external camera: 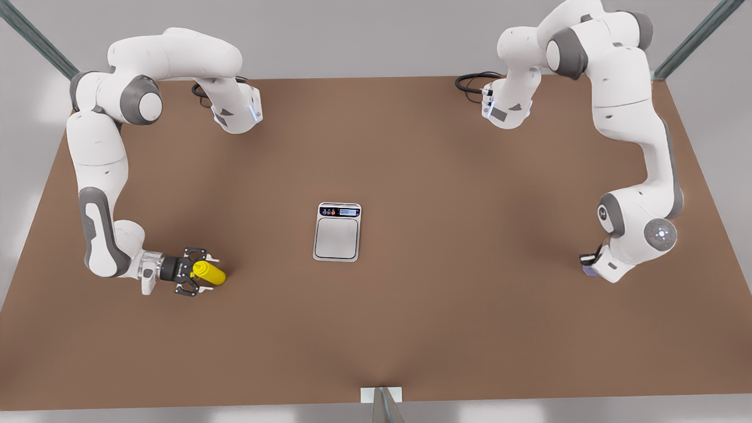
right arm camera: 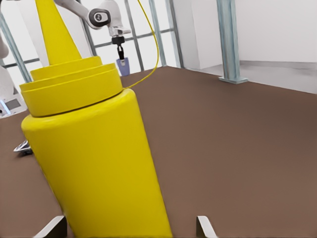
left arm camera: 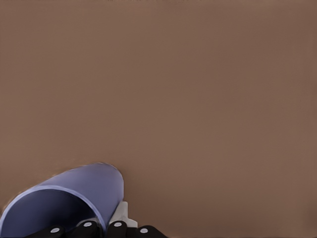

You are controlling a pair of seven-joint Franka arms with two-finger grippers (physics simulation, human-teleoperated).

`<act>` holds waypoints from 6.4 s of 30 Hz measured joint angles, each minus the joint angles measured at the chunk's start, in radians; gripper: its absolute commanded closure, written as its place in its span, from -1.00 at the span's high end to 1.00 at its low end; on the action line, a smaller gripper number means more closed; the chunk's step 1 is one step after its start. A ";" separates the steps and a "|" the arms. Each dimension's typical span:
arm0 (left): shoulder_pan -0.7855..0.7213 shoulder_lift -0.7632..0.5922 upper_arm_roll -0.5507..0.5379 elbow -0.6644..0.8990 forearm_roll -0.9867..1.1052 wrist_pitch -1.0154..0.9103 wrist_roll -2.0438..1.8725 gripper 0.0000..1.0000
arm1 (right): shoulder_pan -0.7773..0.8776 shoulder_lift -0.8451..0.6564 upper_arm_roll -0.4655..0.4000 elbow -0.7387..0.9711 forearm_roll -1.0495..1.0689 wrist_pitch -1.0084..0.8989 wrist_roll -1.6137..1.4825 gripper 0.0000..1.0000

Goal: Move cup to the weight, pick up sauce bottle, pour sauce

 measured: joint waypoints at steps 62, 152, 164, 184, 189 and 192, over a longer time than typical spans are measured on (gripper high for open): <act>-0.818 0.424 -0.153 0.805 -0.084 -0.135 -1.626 -0.57 | 0.478 -0.605 -0.254 -0.239 -0.951 0.843 0.726 0.11; 0.042 -0.288 -0.339 0.433 0.109 -0.615 -0.338 1.00 | 1.297 -0.458 -0.516 -0.254 -1.984 0.877 1.226 0.11; 0.042 -0.285 -0.339 0.433 0.111 -0.610 -0.338 1.00 | 0.945 -0.530 -0.415 -0.235 -0.963 0.651 0.846 0.11; 0.042 -0.285 -0.339 0.433 0.112 -0.609 -0.338 1.00 | -0.001 -0.107 0.073 -0.021 -0.073 -0.070 -0.077 0.11; 0.042 -0.285 -0.339 0.433 0.112 -0.603 -0.338 1.00 | -0.031 -0.047 0.057 -0.008 -0.080 -0.027 -0.239 0.11; 0.042 -0.285 -0.339 0.433 0.112 -0.603 -0.338 1.00 | -0.031 -0.020 0.058 -0.011 -0.069 -0.018 -0.239 0.11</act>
